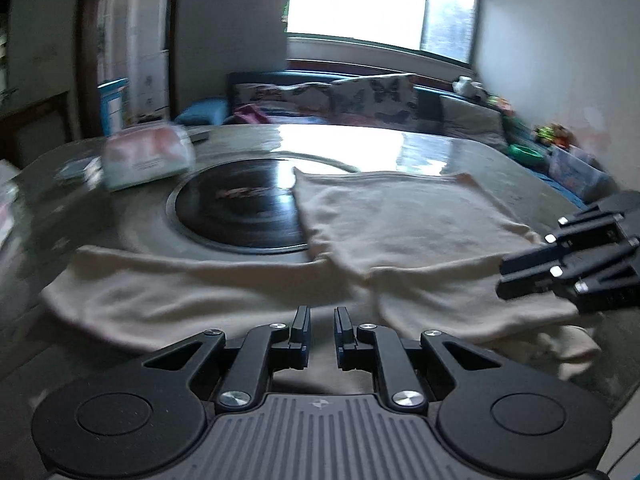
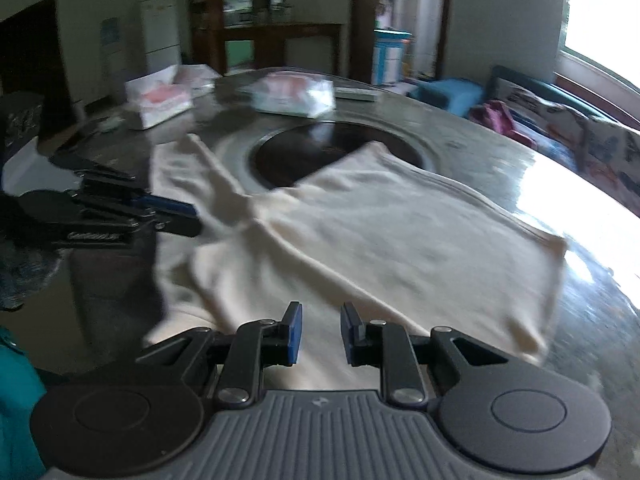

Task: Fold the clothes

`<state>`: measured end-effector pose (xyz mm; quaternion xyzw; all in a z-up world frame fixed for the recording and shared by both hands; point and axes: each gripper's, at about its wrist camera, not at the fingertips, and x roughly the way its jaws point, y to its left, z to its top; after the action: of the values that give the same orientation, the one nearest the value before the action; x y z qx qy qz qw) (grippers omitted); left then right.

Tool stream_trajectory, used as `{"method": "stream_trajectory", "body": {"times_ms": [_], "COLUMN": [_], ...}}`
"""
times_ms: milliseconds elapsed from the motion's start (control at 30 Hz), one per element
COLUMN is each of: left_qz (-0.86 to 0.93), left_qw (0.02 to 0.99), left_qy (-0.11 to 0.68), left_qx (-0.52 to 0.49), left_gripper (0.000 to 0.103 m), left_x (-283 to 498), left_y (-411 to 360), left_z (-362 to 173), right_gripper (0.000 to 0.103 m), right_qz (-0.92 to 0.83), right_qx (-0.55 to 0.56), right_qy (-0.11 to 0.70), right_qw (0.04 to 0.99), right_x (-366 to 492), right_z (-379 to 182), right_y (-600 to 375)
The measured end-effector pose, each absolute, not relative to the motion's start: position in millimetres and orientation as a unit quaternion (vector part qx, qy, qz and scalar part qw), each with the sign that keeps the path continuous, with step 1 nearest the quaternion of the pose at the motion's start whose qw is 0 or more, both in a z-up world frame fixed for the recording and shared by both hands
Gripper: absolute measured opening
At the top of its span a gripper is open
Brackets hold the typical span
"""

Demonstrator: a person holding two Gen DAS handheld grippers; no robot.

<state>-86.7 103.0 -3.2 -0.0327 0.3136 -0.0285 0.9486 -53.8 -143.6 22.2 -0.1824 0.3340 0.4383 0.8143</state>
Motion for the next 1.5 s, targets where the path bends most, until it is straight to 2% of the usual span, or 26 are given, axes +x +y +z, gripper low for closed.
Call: {"method": "stream_trajectory", "body": {"times_ms": [167,300,433,533,967,1167,1233,1300,1400,1500], "left_qz": [0.028,0.072,0.121,0.156,0.249,0.248,0.247,0.247,0.233,0.203], "left_qw": [0.947,0.947,0.942,0.938,0.915,0.91,0.911,0.912,0.92,0.935], "left_qy": [0.315,0.309,0.304,0.3,0.299,0.307,0.303,0.299,0.282,0.258], "left_qx": [-0.052,-0.058,-0.069,-0.078,-0.111,-0.128,-0.129,-0.135,-0.141,-0.137], "left_gripper": [0.015,0.024,0.026,0.031,0.034,0.031,0.026,0.013,0.007,0.006], "left_x": [-92,-94,-94,-94,-77,-70,-70,-70,-71,-72], "left_y": [130,149,172,187,235,240,240,241,235,222], "left_z": [-3,0,0,1,-5,-12,-13,-12,-1,16], "right_gripper": [0.019,0.019,0.019,0.019,0.02,0.02,0.02,0.02,0.02,0.02], "right_qz": [0.466,0.483,0.491,0.499,0.485,0.472,0.466,0.461,0.452,0.439], "right_qx": [-0.192,-0.203,-0.208,-0.204,-0.202,-0.195,-0.191,-0.186,-0.178,-0.167], "right_qy": [0.334,0.335,0.328,0.325,0.318,0.314,0.314,0.314,0.314,0.314], "right_qw": [0.797,0.783,0.78,0.777,0.789,0.8,0.805,0.809,0.816,0.825], "right_x": [-61,-68,-72,-73,-70,-70,-69,-68,-67,-65], "right_z": [15,9,9,10,20,25,26,27,28,30], "right_y": [-118,-102,-94,-88,-96,-106,-111,-116,-124,-134]}}
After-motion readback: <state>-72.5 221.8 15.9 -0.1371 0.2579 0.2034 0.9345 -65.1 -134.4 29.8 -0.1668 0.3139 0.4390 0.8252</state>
